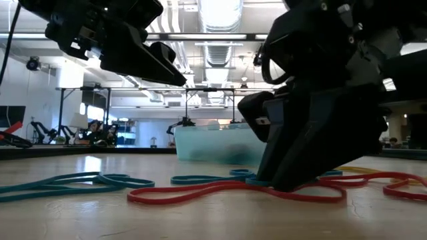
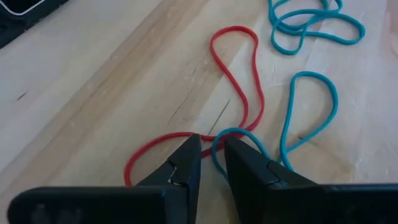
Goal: Pick and place rubber bands into bin
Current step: Put the blue rubber band into the blue bin
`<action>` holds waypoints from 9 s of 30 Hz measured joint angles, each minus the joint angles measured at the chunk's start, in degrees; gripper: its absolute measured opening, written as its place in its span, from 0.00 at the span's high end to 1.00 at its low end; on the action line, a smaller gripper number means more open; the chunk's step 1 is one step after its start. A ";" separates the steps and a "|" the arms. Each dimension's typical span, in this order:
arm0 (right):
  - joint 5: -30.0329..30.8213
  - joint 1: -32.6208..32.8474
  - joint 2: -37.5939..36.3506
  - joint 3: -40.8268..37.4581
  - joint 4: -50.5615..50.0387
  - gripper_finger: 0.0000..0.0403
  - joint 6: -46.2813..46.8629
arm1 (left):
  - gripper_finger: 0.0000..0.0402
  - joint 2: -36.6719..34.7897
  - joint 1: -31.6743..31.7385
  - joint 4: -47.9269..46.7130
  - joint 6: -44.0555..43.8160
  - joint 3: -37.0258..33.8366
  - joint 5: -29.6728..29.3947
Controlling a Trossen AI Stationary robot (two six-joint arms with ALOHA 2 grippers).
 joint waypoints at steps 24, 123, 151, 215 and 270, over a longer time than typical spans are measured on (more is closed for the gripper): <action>1.24 -0.07 -2.48 0.16 -4.65 0.98 -3.45 | 0.56 0.00 -0.02 -0.10 0.01 0.00 0.00; 14.03 -2.94 -38.75 -9.46 -20.15 0.76 -3.07 | 0.72 13.44 -7.10 -2.06 -10.50 -0.09 15.29; 13.99 -2.94 -38.75 -9.46 -20.15 0.78 -2.02 | 0.75 16.85 -6.95 -0.22 -10.24 0.24 14.79; 13.99 -2.97 -38.71 -9.76 -20.13 0.80 -1.58 | 0.99 16.22 -5.80 1.78 -6.92 -0.57 11.20; 13.99 -2.97 -38.71 -9.79 -20.11 0.79 -1.29 | 0.77 15.72 -4.70 1.31 -7.57 -0.94 4.47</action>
